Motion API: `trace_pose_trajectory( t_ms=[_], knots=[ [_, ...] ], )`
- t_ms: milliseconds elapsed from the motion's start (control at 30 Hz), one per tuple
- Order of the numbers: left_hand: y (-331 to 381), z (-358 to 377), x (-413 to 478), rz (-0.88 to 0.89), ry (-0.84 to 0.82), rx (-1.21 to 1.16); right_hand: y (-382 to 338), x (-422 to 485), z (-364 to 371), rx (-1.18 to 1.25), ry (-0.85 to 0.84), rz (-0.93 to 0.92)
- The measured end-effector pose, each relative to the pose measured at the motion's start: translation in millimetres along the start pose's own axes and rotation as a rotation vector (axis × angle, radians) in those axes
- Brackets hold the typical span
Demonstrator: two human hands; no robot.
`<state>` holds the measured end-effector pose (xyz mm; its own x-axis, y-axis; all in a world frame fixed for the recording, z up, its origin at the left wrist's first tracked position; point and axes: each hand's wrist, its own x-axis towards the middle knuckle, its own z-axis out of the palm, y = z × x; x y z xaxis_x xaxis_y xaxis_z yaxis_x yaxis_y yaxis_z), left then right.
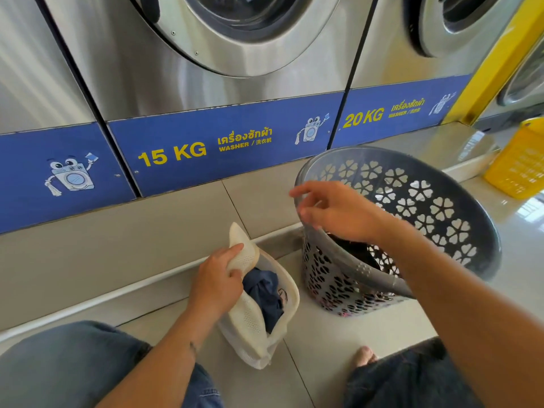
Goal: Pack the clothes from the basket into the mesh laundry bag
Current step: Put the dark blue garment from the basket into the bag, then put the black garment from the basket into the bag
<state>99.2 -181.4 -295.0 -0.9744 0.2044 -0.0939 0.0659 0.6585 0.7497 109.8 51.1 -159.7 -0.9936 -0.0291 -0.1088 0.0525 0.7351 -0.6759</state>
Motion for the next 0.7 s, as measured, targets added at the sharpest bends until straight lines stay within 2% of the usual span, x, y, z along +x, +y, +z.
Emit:
trace_pose_trajectory(
  t_ms=[67, 133, 300, 433, 700],
  knots=[
    [2, 4, 2, -0.011, -0.008, 0.007, 26, 7, -22, -0.076, 0.088, 0.049],
    [6, 8, 6, -0.032, -0.004, 0.018, 61, 13, -30, -0.189, 0.091, 0.116],
    [19, 16, 22, -0.068, 0.019, -0.035, 133, 26, -7, -0.538, -0.232, 0.268],
    [31, 18, 38, -0.093, 0.028, -0.038, 169, 48, 6, -0.759, -0.385, 0.315],
    [47, 38, 63, -0.111, -0.021, -0.009, 228, 114, 40, -0.85, -0.571, 0.403]
  ],
)
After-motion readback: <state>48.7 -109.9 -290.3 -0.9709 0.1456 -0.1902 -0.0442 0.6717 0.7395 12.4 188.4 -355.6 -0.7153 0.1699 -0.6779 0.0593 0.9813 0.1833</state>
